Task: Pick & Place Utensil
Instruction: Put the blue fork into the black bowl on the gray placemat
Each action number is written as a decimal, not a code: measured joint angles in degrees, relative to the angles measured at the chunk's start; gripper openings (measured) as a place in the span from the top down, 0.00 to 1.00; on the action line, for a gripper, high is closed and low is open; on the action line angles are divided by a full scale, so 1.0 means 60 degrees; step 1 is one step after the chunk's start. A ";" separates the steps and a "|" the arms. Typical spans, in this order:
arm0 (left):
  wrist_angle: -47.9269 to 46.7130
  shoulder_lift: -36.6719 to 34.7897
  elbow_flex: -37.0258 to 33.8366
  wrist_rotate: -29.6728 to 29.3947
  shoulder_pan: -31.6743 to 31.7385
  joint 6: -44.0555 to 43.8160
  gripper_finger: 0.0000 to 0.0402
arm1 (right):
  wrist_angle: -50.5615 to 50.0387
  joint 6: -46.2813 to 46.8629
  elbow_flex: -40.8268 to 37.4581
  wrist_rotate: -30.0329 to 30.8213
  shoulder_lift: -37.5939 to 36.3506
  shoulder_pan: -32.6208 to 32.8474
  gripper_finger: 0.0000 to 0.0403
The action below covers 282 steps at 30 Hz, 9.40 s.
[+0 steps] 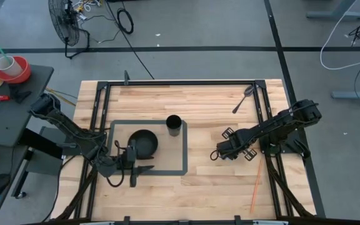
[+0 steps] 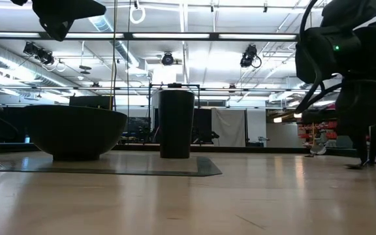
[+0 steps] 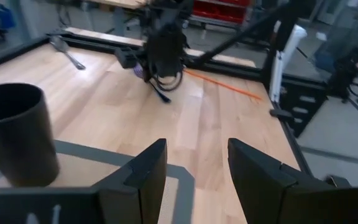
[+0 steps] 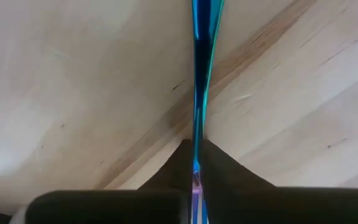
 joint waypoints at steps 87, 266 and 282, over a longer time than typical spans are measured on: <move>0.4867 0.4984 0.3253 -0.0343 0.4218 0.0509 0.98 | 0.5845 1.0931 0.3180 0.3546 -0.0150 0.1348 0.83; -0.8873 -0.1512 0.0273 -0.0325 0.2983 -0.5078 0.61 | 0.3192 1.4860 -0.1571 0.1950 -0.1081 -0.7306 0.93; -0.5168 -0.1519 0.0273 -0.2182 0.2972 -0.2973 0.61 | 0.3198 1.5240 -0.0860 0.0635 -0.1660 -0.1305 0.99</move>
